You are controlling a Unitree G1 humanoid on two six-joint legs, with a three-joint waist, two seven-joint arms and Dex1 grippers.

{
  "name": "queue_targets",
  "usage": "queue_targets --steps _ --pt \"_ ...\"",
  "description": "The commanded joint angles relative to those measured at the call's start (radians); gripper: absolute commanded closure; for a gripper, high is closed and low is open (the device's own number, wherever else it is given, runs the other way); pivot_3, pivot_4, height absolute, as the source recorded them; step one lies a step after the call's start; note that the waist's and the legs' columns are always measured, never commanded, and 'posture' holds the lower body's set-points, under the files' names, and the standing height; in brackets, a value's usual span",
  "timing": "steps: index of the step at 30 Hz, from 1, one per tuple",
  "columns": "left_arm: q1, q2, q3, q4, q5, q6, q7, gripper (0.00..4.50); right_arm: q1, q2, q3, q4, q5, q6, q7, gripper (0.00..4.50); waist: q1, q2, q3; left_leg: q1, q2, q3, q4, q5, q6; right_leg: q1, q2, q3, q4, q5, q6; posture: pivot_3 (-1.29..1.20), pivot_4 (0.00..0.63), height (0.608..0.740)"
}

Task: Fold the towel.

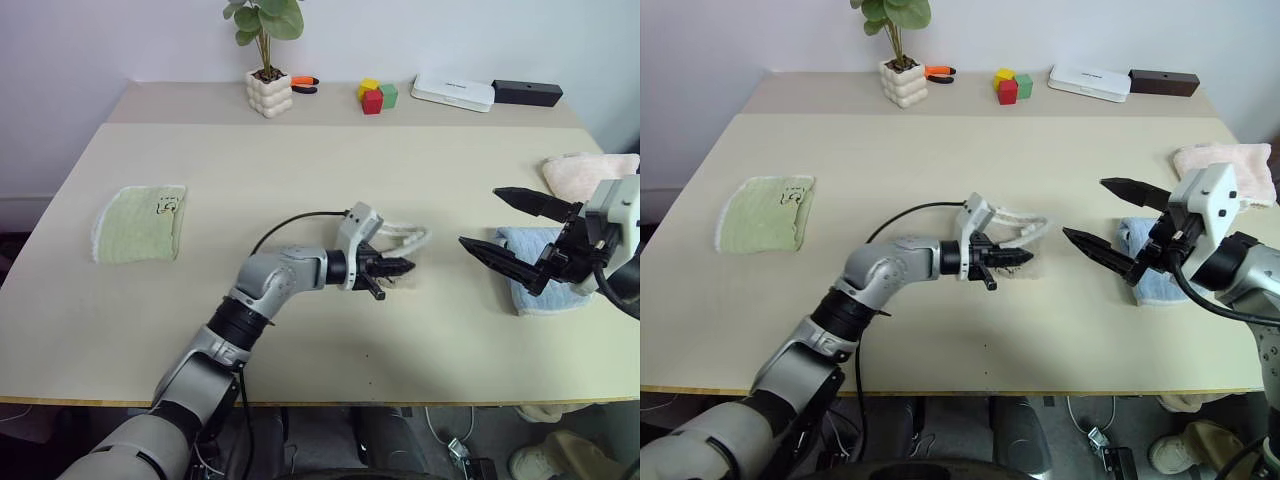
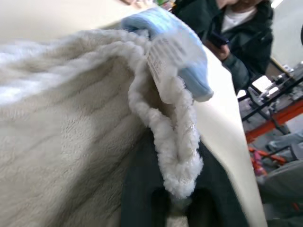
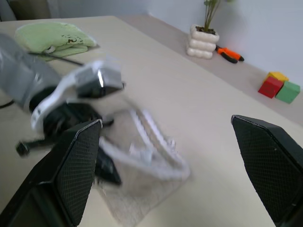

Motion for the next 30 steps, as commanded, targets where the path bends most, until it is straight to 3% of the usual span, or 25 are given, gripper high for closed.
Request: queue_targets --steps 1,5,9,13,18,19,21,22,28,29,30 --pt "-0.008 -0.011 0.017 0.009 0.067 -0.052 -0.027 2.12 -0.006 0.005 -0.007 -0.031 0.013 -0.007 -0.021 0.0 -0.003 0.0 0.0 0.0 0.0 0.0 0.0 0.0 0.0 0.0 0.0 0.0 0.0 0.0 0.0 0.0 0.15 0.74" --pt "0.004 -0.008 0.035 -0.005 0.098 -0.047 -0.045 0.11 -0.028 0.007 0.017 -0.012 0.014 -0.008 -0.028 0.0 -0.003 0.0 0.0 0.0 0.0 0.0 0.0 0.0 0.0 0.0 0.0 0.0 0.0 0.001 0.002 0.0 0.15 0.74" --pt "0.014 -0.011 0.091 -0.087 0.055 -0.024 -0.078 0.11 -0.052 0.005 0.044 0.017 -0.003 -0.023 -0.022 0.0 -0.002 0.0 0.0 0.0 0.0 0.0 0.0 0.0 0.0 0.0 0.0 0.0 0.0 0.001 0.002 0.0 0.15 0.74" --pt "0.023 -0.014 0.136 -0.089 0.107 -0.096 -0.054 0.11 -0.114 0.029 0.09 0.059 -0.016 -0.033 -0.044 0.0 -0.002 0.0 0.0 0.001 0.0 0.0 0.0 0.0 0.0 0.0 0.0 0.0 0.0 0.001 0.002 0.0 0.15 0.74" --pt "0.031 -0.015 0.264 -0.111 0.066 -0.09 -0.001 0.11 -0.212 0.181 0.183 0.072 -0.049 -0.033 -0.213 0.0 -0.008 0.001 0.0 0.001 0.001 0.0 -0.001 0.0 0.0 0.0 0.001 0.0 0.001 0.002 0.003 0.0 0.15 0.74" --pt "0.03 -0.019 0.29 -0.103 0.075 -0.105 0.029 0.34 -0.232 0.228 0.201 0.075 -0.055 -0.023 -0.269 0.0 -0.006 0.001 0.0 0.001 0.001 0.0 0.0 0.0 0.0 0.0 0.001 0.0 0.001 0.002 0.003 0.0 0.15 0.74" --pt "0.027 -0.034 0.346 -0.075 0.099 -0.148 0.107 0.93 -0.259 0.336 0.225 0.085 -0.063 0.005 -0.4 0.53 -0.005 0.001 0.0 0.001 0.0 -0.001 0.0 0.0 0.0 0.0 0.0 0.0 0.002 0.003 0.005 0.0 0.15 0.74" --pt "0.028 -0.042 0.366 -0.069 0.102 -0.159 0.133 1.44 -0.259 0.374 0.24 0.081 -0.075 0.01 -0.438 0.88 -0.003 0.001 0.0 0.001 0.0 -0.001 0.0 0.0 0.0 0.0 0.0 0.0 0.002 0.003 0.005 0.0 0.15 0.74" --pt "0.06 -0.084 0.364 -0.072 0.159 -0.224 0.201 4.39 -0.19 0.544 0.414 0.033 -0.23 -0.044 -0.581 3.87 0.002 0.001 0.0 -0.002 0.0 -0.001 0.0 0.0 0.0 -0.001 0.0 -0.001 0.001 0.003 0.006 0.0 0.15 0.74" --pt "0.065 -0.092 0.357 -0.078 0.163 -0.225 0.2 4.5 -0.178 0.565 0.44 0.032 -0.257 -0.053 -0.602 4.41 0.001 0.001 0.0 -0.002 0.0 -0.001 0.0 0.0 0.0 -0.002 0.0 -0.001 0.001 0.003 0.006 0.0 0.15 0.74" --pt "0.068 -0.1 0.352 -0.084 0.166 -0.223 0.202 4.5 -0.162 0.577 0.473 0.032 -0.291 -0.068 -0.611 4.46 0.0 0.001 0.0 -0.003 0.0 -0.001 0.0 0.0 0.0 -0.003 0.0 -0.001 0.001 0.003 0.006 0.0 0.15 0.74"
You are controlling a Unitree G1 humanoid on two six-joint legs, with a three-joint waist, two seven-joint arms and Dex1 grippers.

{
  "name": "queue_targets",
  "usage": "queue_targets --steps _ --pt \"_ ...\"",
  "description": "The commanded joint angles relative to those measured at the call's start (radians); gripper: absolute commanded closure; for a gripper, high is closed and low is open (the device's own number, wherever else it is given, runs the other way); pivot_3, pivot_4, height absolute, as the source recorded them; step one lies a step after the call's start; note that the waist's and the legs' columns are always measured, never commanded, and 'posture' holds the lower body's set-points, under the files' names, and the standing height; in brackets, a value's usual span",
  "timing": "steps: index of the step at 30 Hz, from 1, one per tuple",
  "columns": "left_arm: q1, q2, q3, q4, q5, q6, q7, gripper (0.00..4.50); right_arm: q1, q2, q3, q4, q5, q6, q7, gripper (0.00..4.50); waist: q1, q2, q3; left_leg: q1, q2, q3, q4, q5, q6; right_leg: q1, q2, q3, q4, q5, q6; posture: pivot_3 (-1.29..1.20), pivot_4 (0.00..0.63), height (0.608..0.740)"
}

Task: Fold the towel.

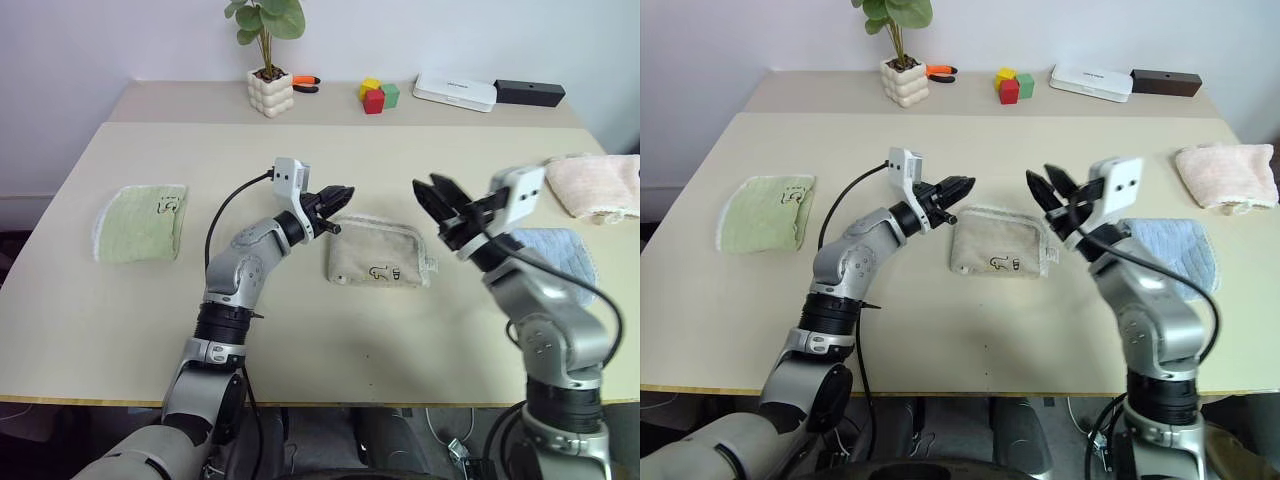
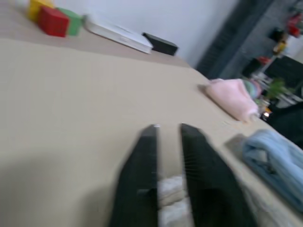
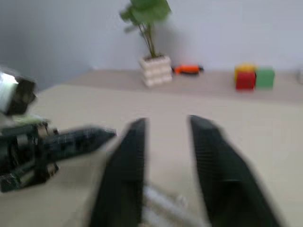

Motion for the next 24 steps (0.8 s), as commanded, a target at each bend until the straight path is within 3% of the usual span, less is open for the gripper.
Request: queue_targets --steps 1,5,14,18,23,24 --pt "0.004 -0.034 -0.024 -0.045 0.004 -0.007 0.009 4.5 0.033 0.028 0.102 -0.06 -0.12 -0.074 -0.042 4.46 -0.001 0.0 0.0 -0.001 0.0 0.0 0.0 0.0 0.0 -0.001 0.0 0.0 0.0 0.0 0.0 0.0 0.15 0.74" --pt "0.037 -0.068 -0.048 -0.079 0.004 0.01 0.025 4.5 0.096 0.098 0.2 0.01 -0.29 -0.143 -0.154 4.46 -0.007 0.0 0.0 -0.001 0.0 0.0 0.0 0.0 0.0 -0.002 0.0 0.0 0.001 0.0 0.0 0.0 0.15 0.74" --pt "0.083 -0.033 -0.124 0.028 0.171 -0.018 0.099 4.5 0.064 0.147 0.139 0.388 -0.496 -0.329 -0.337 4.46 -0.007 0.001 -0.001 0.0 0.0 0.0 0.0 0.0 -0.001 -0.002 0.001 0.0 0.001 0.001 0.0 0.0 0.15 0.74" --pt "0.085 -0.019 -0.112 0.058 0.202 -0.043 0.117 4.5 0.061 0.129 0.129 0.44 -0.541 -0.376 -0.35 4.46 -0.004 0.001 -0.001 0.001 0.0 0.0 0.001 0.0 -0.001 0.0 0.0 0.0 0.001 0.001 0.0 0.0 0.15 0.74" --pt "0.083 0.004 -0.091 0.073 0.219 -0.069 0.115 4.5 0.065 0.14 0.074 0.38 -0.458 -0.353 -0.291 4.46 -0.008 0.001 -0.001 0.007 0.0 0.0 0.0 0.0 0.0 0.006 0.0 0.0 0.0 0.001 0.0 0.0 0.15 0.74" --pt "0.077 0.011 -0.082 0.078 0.216 -0.077 0.11 4.5 0.065 0.134 0.061 0.365 -0.44 -0.335 -0.272 4.23 -0.009 0.001 -0.001 0.007 0.0 0.0 0.0 0.0 0.0 0.006 0.0 0.0 0.001 0.001 0.0 0.0 0.15 0.74"
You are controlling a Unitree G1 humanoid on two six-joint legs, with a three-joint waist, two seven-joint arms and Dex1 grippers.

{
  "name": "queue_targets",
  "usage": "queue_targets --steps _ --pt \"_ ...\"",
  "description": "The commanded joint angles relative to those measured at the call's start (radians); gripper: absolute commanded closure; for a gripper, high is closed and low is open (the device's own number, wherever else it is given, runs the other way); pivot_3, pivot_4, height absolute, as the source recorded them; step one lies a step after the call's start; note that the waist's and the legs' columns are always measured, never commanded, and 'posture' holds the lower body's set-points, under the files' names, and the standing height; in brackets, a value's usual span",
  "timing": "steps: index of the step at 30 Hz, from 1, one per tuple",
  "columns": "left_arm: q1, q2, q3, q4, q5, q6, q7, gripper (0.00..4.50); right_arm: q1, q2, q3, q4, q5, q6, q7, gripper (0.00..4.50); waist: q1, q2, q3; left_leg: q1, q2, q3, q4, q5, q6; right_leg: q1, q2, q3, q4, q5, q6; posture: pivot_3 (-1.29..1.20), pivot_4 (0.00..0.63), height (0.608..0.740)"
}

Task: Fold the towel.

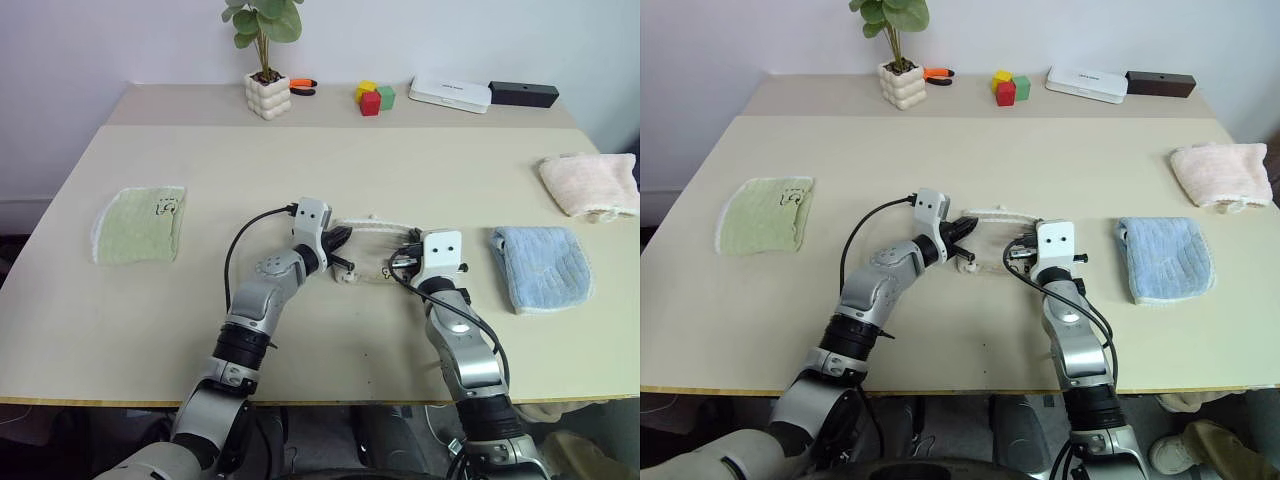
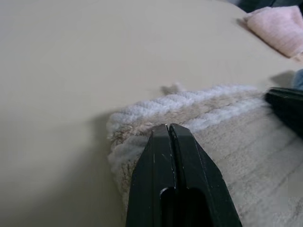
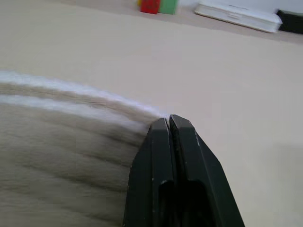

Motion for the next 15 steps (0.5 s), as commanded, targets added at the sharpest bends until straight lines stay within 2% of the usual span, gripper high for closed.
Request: queue_targets --steps 1,2,4,7,8,9,10,11,13,15 --pt "-0.012 0.022 0.035 0.016 0.011 -0.027 0.002 4.5 0.01 -0.013 -0.052 -0.05 0.055 0.046 0.051 3.96 -0.003 0.0 0.0 0.0 0.0 0.0 0.0 0.0 0.0 0.0 0.0 0.0 0.0 0.0 0.0 0.0 0.15 0.74" --pt "-0.017 0.035 0.042 0.013 0.005 -0.03 -0.016 4.26 0.008 -0.025 -0.067 -0.066 0.066 0.059 0.067 3.67 -0.003 0.0 0.0 0.0 0.0 0.0 0.0 0.0 0.0 0.0 0.0 0.0 0.0 0.0 0.0 0.0 0.15 0.74" --pt "-0.025 0.063 0.057 0.002 -0.015 -0.031 -0.056 3.67 0.003 -0.046 -0.09 -0.11 0.075 0.082 0.084 2.76 -0.004 0.0 0.0 0.0 0.0 0.0 0.0 0.0 0.0 0.0 0.0 0.0 0.001 0.0 0.0 0.0 0.15 0.74" --pt "-0.03 0.101 0.079 -0.016 -0.044 -0.031 -0.112 2.23 -0.008 -0.059 -0.117 -0.188 0.099 0.131 0.098 1.28 -0.004 0.001 0.0 0.0 0.0 0.0 -0.001 0.0 0.0 -0.001 0.0 0.0 0.001 0.0 0.0 0.0 0.15 0.74" --pt "-0.032 0.111 0.086 -0.016 -0.044 -0.037 -0.122 1.55 -0.013 -0.061 -0.125 -0.21 0.111 0.144 0.105 0.64 -0.003 0.001 0.0 0.0 0.0 0.0 -0.001 0.0 0.0 -0.002 0.0 0.0 0.001 0.0 0.0 0.0 0.15 0.74" --pt "-0.034 0.13 0.091 -0.024 -0.048 -0.039 -0.145 1.1 -0.027 -0.065 -0.157 -0.23 0.138 0.177 0.104 0.18 -0.002 0.001 0.0 -0.001 0.0 0.0 -0.001 0.0 0.0 -0.002 0.0 0.0 0.001 0.0 0.0 0.0 0.15 0.74" --pt "-0.036 0.148 0.096 -0.032 -0.053 -0.041 -0.169 0.55 -0.044 -0.073 -0.191 -0.243 0.163 0.205 0.102 0.0 -0.001 0.001 0.0 -0.001 0.0 0.0 -0.001 0.0 0.0 -0.002 0.0 0.0 0.001 0.0 0.0 0.0 0.15 0.74" --pt "-0.038 0.159 0.104 -0.039 -0.064 -0.037 -0.19 0.04 -0.061 -0.076 -0.224 -0.251 0.192 0.234 0.098 0.0 -0.001 0.001 0.0 -0.001 0.0 0.0 -0.001 0.0 0.0 -0.002 0.0 0.0 0.001 0.0 0.0 0.0 0.15 0.74" --pt "-0.043 0.188 0.123 -0.062 -0.105 -0.024 -0.256 0.04 -0.102 -0.066 -0.299 -0.268 0.325 0.327 0.115 0.0 0.0 0.001 0.001 -0.001 0.0 0.0 -0.001 0.0 0.0 -0.002 0.0 0.0 0.001 0.0 0.0 0.0 0.15 0.74" --pt "-0.04 0.227 0.137 -0.1 -0.156 -0.014 -0.346 0.04 -0.124 -0.086 -0.319 -0.28 0.437 0.443 0.179 0.0 0.001 0.001 0.001 -0.001 0.0 0.0 -0.001 0.0 0.0 -0.002 0.0 0.0 0.001 0.0 0.0 0.0 0.15 0.74"
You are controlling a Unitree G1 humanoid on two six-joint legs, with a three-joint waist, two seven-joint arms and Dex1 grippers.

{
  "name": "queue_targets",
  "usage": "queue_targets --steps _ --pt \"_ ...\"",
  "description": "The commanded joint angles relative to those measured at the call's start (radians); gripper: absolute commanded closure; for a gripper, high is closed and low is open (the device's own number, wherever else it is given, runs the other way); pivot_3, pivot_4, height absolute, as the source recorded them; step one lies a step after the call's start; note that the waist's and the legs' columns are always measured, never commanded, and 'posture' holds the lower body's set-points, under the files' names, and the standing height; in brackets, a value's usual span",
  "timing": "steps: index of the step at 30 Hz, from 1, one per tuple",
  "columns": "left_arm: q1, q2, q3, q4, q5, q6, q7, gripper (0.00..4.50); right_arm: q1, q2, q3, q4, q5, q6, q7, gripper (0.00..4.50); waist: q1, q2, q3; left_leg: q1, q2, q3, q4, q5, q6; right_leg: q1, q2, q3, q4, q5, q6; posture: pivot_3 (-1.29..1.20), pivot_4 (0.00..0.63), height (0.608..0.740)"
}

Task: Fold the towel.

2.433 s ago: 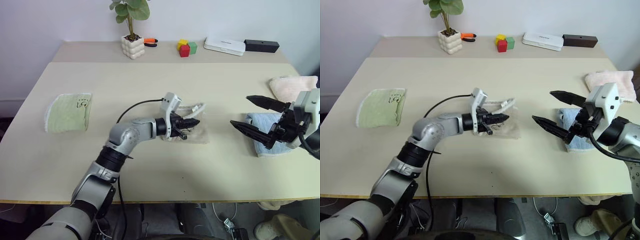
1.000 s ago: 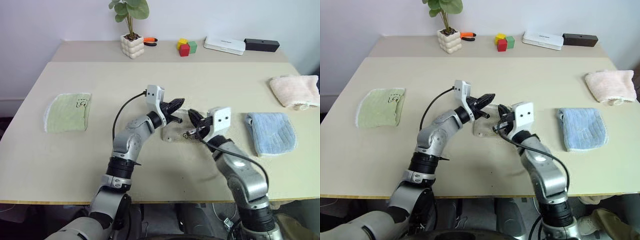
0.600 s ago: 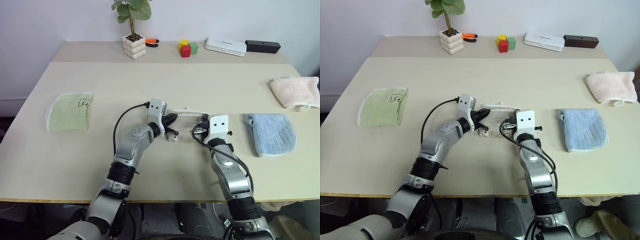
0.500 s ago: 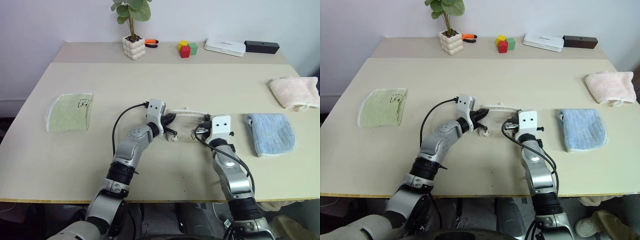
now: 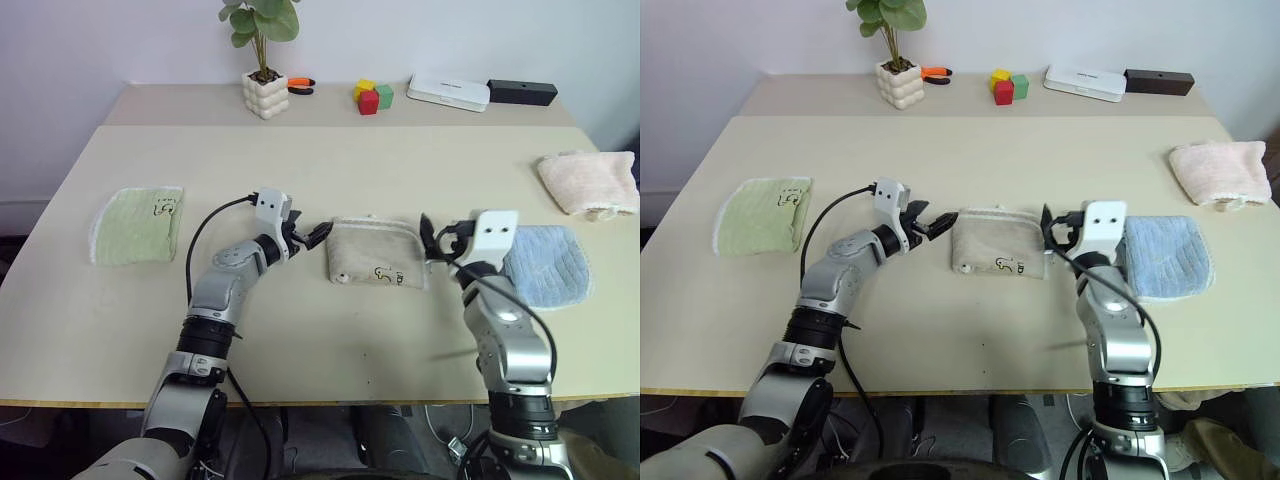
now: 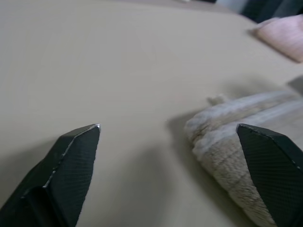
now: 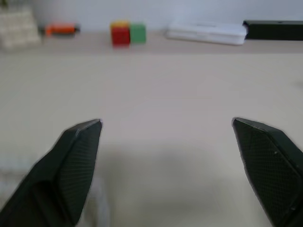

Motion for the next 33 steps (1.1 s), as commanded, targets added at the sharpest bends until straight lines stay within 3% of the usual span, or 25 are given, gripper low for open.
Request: queue_targets --steps 1,7,13,20,27,30,33 --pt "-0.022 0.06 0.035 -0.102 -0.098 0.006 -0.158 0.04 -0.024 -0.046 -0.033 -0.063 0.179 0.178 0.101 0.0 -0.001 0.0 0.0 0.0 0.0 0.0 -0.001 0.0 0.0 0.0 0.0 0.0 0.0 0.0 0.0 0.0 0.15 0.74" --pt "-0.018 0.239 0.045 -0.165 -0.178 0.099 -0.358 0.04 -0.052 -0.118 -0.003 -0.014 0.236 0.307 0.184 0.0 -0.008 0.002 0.001 0.0 0.0 0.0 -0.001 0.0 0.0 -0.001 0.0 0.0 0.0 0.0 0.0 0.0 0.15 0.74" --pt "0.047 0.392 0.087 -0.268 -0.245 0.079 -0.537 0.04 -0.073 -0.149 0.014 0.054 0.233 0.377 0.197 0.0 -0.026 0.002 0.001 0.0 0.0 0.0 -0.001 0.0 0.0 -0.001 0.0 0.0 0.001 0.0 0.0 0.0 0.15 0.74" --pt "0.107 0.422 0.13 -0.325 -0.269 0.037 -0.552 0.04 -0.071 -0.206 0.087 0.115 0.221 0.462 0.253 0.0 -0.026 0.002 0.002 0.0 0.0 0.0 -0.001 0.0 0.001 -0.002 0.0 0.0 0.0 0.0 0.0 0.0 0.15 0.74" --pt "0.149 0.404 0.123 -0.366 -0.268 0.032 -0.506 0.04 -0.07 -0.202 0.09 0.086 0.344 0.615 0.353 0.0 -0.028 0.002 0.001 0.0 0.001 0.0 -0.001 -0.001 0.001 -0.001 0.0 0.0 0.001 0.0 0.0 0.0 0.15 0.74" --pt "0.149 0.394 0.125 -0.369 -0.269 0.027 -0.487 0.0 -0.075 -0.171 0.1 0.08 0.361 0.638 0.355 0.86 -0.029 0.002 0.001 0.0 0.001 0.0 -0.001 -0.001 0.001 -0.001 0.001 0.0 0.001 0.0 0.0 0.0 0.15 0.74" --pt "0.145 0.389 0.125 -0.361 -0.266 0.021 -0.475 0.0 -0.09 -0.139 0.096 0.082 0.371 0.651 0.343 2.33 -0.03 0.002 0.001 0.0 0.001 0.0 -0.001 -0.001 0.001 -0.002 0.001 0.0 0.001 0.0 0.0 0.0 0.15 0.74"
